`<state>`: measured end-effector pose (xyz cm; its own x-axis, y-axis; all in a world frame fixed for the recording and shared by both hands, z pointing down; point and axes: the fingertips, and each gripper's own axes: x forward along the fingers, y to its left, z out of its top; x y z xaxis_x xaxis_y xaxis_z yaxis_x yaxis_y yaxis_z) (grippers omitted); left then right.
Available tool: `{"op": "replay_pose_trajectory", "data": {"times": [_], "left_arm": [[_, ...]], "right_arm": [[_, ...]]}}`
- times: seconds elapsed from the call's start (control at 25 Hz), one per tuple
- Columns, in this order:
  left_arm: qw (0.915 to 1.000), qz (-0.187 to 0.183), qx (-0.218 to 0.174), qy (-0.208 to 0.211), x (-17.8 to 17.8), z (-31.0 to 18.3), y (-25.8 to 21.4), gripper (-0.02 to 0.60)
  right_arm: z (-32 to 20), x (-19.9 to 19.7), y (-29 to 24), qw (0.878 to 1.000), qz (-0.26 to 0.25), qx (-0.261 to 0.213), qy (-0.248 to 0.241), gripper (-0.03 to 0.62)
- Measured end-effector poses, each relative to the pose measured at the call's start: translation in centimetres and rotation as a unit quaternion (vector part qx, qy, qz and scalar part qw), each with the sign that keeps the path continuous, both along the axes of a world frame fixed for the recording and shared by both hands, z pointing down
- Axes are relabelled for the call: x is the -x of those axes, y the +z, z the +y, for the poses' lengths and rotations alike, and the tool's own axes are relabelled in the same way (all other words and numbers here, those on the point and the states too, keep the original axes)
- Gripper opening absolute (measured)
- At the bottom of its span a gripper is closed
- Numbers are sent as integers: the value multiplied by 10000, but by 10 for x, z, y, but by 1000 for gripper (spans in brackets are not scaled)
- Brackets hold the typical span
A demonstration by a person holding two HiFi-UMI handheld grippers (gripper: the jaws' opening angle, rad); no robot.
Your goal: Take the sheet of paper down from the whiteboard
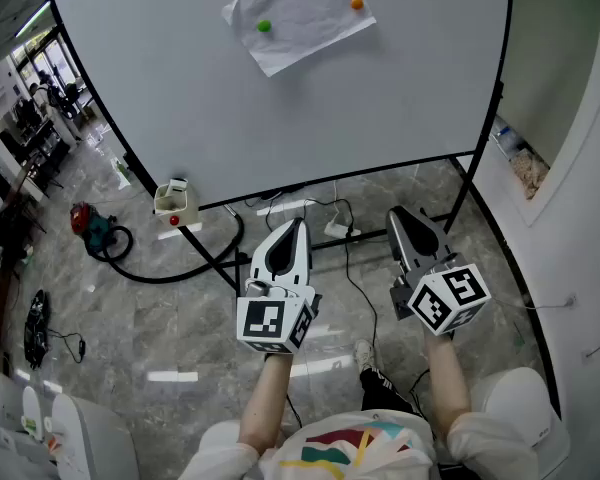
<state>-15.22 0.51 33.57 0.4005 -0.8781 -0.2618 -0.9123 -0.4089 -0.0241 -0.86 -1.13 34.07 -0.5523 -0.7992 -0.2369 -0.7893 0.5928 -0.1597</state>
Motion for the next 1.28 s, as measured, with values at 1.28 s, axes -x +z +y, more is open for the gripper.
{"op": "replay_pose_trajectory", "data": {"times": [1.28], "left_arm": [[9908,-358,-1018,-816,8,-356,-157,141]], "right_arm": [[-425,-32,-178,9822,-1725,112,-733,114]]}}
